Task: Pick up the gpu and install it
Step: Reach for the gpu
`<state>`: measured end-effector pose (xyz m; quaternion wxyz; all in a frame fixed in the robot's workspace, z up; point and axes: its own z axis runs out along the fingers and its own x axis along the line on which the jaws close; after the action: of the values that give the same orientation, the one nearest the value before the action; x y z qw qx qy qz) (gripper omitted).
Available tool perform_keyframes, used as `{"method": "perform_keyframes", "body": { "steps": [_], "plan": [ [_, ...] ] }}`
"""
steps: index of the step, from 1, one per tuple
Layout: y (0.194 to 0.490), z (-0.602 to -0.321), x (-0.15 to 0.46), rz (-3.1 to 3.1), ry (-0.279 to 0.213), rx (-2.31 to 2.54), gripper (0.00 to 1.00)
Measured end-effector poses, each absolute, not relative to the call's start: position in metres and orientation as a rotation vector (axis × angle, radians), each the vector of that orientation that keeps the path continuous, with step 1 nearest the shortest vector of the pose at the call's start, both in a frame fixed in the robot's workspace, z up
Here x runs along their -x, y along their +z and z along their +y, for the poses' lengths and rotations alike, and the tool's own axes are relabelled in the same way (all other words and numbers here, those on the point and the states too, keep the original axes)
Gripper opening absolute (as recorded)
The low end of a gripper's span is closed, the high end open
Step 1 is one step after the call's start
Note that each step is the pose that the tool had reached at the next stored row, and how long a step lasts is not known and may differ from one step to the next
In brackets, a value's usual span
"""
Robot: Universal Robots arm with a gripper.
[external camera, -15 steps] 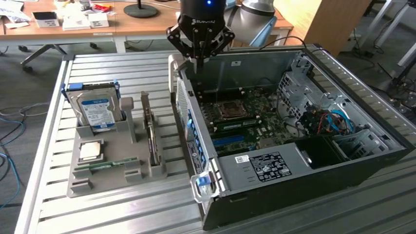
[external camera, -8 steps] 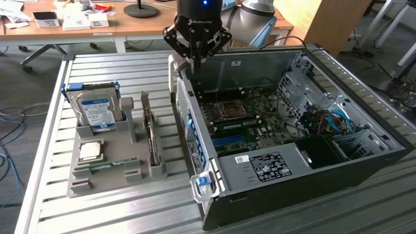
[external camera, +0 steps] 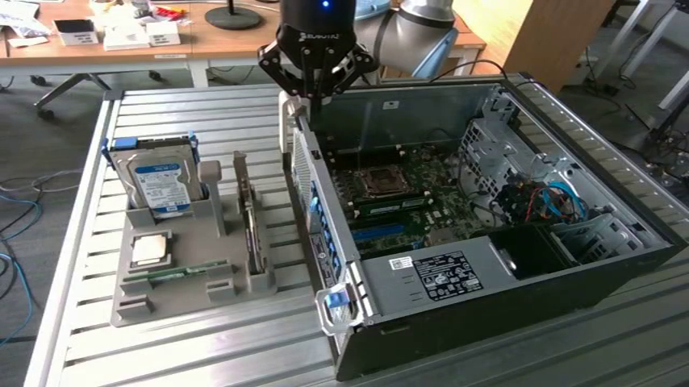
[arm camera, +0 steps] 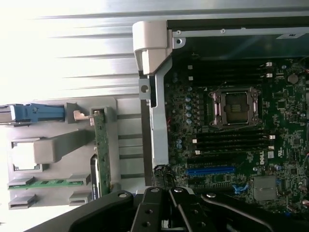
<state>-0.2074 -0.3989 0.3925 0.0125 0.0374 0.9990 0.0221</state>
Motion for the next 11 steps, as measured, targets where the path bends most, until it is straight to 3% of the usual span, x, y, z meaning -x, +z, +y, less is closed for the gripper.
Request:
{"method": "perform_keyframes", "body": {
  "steps": [11],
  "plan": [
    [0.3925,-0.3988,0.217,3.114,0.069,-0.117,0.11]
  ]
}}
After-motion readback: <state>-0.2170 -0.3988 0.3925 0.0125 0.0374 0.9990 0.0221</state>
